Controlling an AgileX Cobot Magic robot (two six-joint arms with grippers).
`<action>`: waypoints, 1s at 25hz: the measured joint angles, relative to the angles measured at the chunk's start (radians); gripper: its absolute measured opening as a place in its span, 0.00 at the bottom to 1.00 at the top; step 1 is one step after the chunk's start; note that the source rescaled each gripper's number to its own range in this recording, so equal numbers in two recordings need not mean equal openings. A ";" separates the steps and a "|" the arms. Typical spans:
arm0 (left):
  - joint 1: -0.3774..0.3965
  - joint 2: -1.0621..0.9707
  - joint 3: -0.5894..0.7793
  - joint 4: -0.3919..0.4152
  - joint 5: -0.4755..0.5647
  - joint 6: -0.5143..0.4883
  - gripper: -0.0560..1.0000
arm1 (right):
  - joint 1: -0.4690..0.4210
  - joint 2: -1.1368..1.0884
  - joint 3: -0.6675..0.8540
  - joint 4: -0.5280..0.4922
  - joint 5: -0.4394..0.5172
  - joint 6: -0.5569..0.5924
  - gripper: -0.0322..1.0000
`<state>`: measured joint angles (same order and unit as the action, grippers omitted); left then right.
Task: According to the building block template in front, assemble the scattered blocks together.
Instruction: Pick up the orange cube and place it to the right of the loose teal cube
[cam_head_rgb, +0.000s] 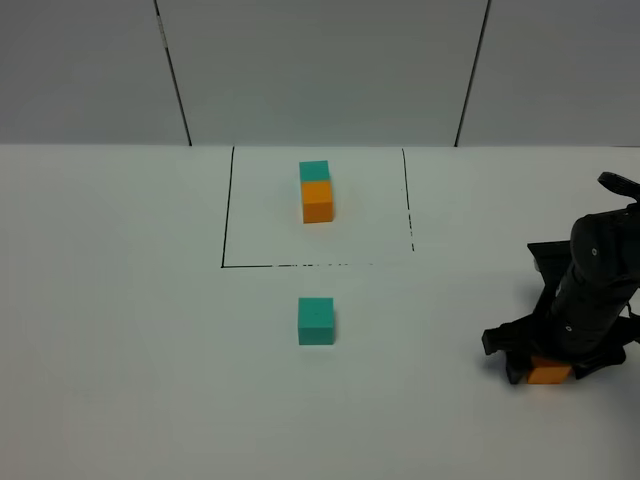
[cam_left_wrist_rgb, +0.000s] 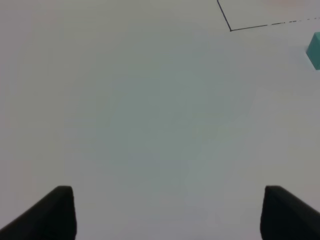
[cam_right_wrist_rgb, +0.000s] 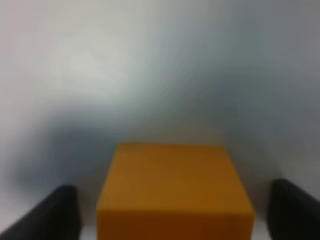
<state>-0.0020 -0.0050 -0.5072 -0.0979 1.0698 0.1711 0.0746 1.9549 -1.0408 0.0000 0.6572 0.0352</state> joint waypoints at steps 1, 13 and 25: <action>0.000 0.000 0.000 0.000 0.000 0.000 0.66 | 0.000 0.000 0.000 0.000 0.003 0.001 0.34; 0.000 0.000 0.000 0.000 0.000 0.000 0.66 | 0.008 -0.113 -0.009 -0.005 0.085 -0.048 0.13; 0.000 0.000 0.000 0.000 0.000 0.000 0.66 | 0.262 -0.128 -0.316 -0.074 0.334 -0.631 0.13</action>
<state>-0.0020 -0.0050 -0.5072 -0.0979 1.0698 0.1711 0.3361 1.8274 -1.3565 -0.0738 0.9909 -0.5957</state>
